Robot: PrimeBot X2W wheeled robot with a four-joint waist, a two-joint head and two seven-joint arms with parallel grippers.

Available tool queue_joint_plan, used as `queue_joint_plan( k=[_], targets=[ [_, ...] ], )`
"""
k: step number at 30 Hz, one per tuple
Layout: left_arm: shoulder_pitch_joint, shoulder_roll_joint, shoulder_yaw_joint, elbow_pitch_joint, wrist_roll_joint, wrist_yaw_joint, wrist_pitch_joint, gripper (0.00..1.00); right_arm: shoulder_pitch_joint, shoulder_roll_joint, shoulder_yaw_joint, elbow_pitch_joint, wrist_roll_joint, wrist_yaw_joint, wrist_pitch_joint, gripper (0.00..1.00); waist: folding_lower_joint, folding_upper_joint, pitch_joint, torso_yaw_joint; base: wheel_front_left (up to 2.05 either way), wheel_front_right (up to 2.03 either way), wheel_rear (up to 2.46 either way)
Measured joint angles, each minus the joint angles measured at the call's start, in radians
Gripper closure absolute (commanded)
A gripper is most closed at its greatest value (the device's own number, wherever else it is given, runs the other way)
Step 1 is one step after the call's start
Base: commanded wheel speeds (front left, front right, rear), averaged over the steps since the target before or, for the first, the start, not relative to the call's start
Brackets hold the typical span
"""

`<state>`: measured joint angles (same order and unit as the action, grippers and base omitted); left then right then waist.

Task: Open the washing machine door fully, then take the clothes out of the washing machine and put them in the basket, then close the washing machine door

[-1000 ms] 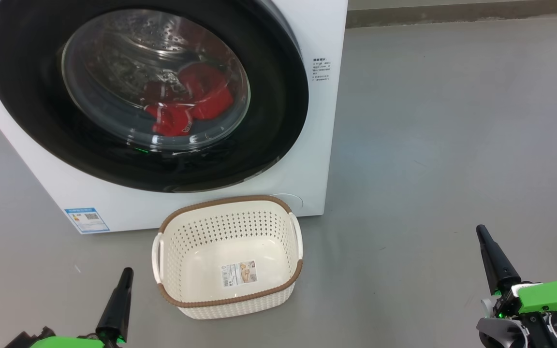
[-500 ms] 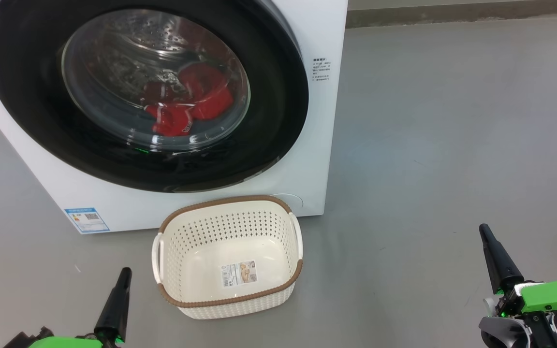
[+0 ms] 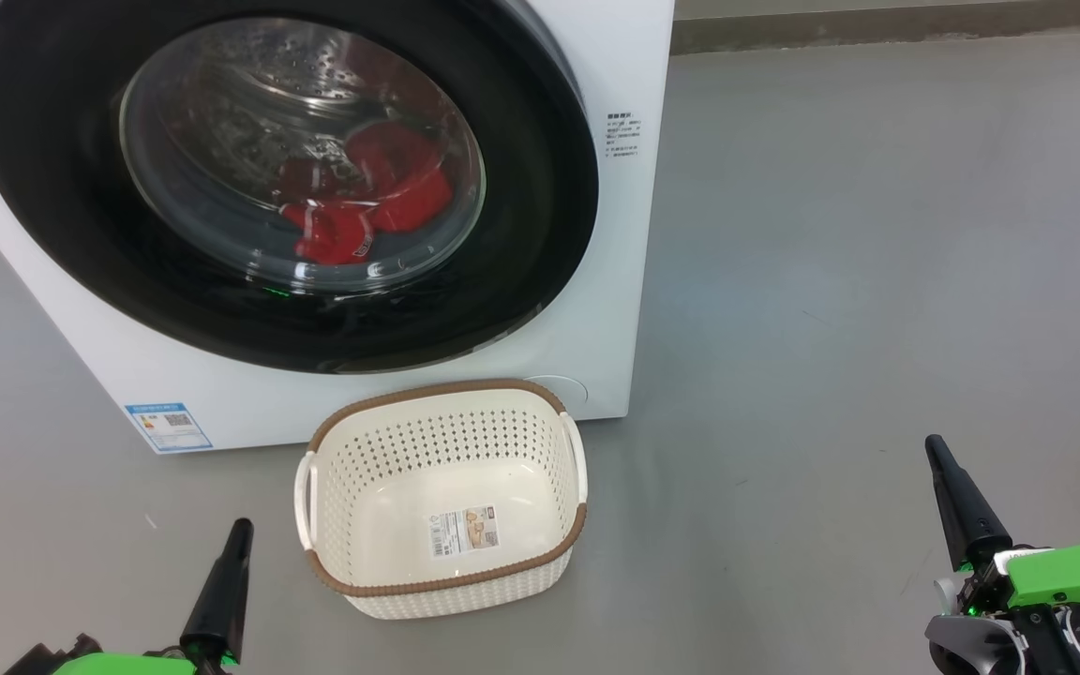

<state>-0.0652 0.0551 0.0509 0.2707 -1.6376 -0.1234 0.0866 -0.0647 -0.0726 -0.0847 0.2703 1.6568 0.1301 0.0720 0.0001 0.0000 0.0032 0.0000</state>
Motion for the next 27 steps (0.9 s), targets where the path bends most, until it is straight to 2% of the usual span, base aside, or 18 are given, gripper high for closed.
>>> queue_joint_plan(
  k=[27],
  targets=[
    [0.0, -0.003, 0.009, 0.0, 0.002, 0.0, 0.006, 1.0, 0.0, 0.009, -0.009, 0.0, -0.007, 0.0, 0.009, 1.0, -0.0001, 0.0, 0.0, 0.0, 0.0, 0.0, 0.0]
  ],
)
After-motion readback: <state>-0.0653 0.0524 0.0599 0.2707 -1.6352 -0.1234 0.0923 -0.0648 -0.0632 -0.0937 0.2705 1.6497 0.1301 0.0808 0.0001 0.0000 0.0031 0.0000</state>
